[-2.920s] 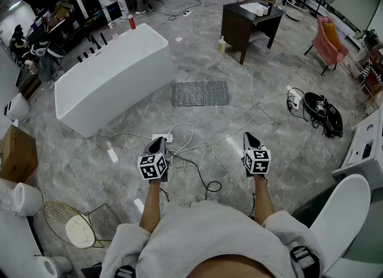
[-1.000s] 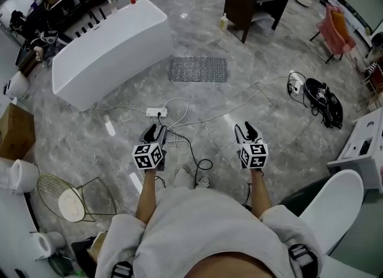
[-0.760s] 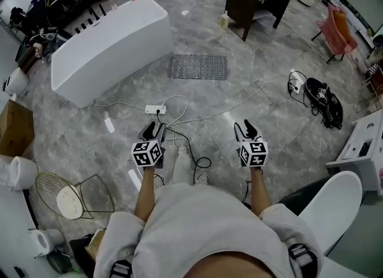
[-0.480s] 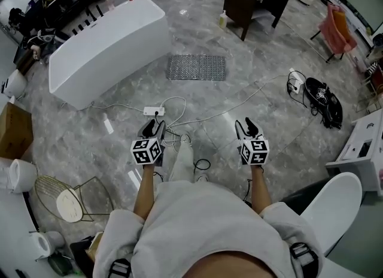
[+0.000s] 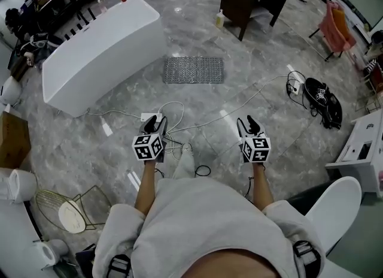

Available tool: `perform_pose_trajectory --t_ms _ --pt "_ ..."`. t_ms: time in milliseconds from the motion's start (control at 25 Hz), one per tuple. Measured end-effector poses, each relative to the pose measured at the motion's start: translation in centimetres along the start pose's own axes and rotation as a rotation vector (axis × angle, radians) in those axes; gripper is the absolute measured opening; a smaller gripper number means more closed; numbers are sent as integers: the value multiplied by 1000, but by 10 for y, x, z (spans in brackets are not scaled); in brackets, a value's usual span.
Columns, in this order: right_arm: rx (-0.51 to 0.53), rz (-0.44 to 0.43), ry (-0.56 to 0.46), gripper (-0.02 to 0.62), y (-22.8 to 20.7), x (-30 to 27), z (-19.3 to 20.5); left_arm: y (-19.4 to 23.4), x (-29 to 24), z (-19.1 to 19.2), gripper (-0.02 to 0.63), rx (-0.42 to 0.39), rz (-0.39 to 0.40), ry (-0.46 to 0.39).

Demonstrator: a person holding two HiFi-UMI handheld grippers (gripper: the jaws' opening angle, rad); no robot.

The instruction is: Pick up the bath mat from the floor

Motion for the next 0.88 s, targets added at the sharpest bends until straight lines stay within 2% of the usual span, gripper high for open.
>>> perform_pose_trajectory --t_ms 240,640,880 --pt "-8 29 6 170 -20 -43 -27 10 -54 -31 179 -5 35 14" --pt "-12 61 14 170 -39 -126 -72 53 -133 -89 179 -10 56 13" --pt "0 68 20 170 -46 -177 -94 82 -176 -109 179 -8 65 21"
Point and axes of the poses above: the fingertips, and each gripper's own axes: x backward along the fingers, y to its left, z out of its underside, the point moved 3 cm from there along x, backward along the fingers, and after that the axes turned 12 degrees about -z, right-handed, at the moved point
